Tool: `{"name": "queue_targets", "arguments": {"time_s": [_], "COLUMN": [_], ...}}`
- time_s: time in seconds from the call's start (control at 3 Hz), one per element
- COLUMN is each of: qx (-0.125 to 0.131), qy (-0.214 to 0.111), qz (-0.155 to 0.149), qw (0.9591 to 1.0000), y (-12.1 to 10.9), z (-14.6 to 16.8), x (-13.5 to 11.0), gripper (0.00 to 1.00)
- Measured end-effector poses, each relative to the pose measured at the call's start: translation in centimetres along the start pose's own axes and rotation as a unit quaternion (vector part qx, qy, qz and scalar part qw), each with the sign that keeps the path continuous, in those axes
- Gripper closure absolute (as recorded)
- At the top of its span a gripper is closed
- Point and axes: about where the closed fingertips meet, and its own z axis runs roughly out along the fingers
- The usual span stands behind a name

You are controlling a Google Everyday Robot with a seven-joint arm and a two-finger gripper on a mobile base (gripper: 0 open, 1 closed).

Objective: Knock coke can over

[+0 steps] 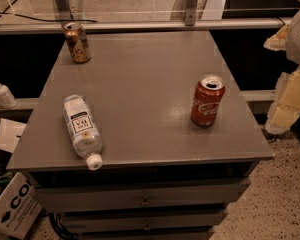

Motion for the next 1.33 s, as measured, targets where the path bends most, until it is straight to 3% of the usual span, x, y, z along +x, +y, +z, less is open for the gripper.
{"name": "queue_targets", "arguments": {"time_s": [0.33, 1.0, 1.33], "qx": [0.003, 0.012, 0.012], "qy": [-0.002, -0.047, -0.097], "qz": [0.001, 0.041, 0.082], "qw": [1.0, 0.998, 0.9918], "y": [-0.1, -1.5, -2.5], "z": [0.0, 5.1, 7.7], "x": [0.0, 1.7, 3.1], "gripper": [0.0, 0.0, 0.0]}}
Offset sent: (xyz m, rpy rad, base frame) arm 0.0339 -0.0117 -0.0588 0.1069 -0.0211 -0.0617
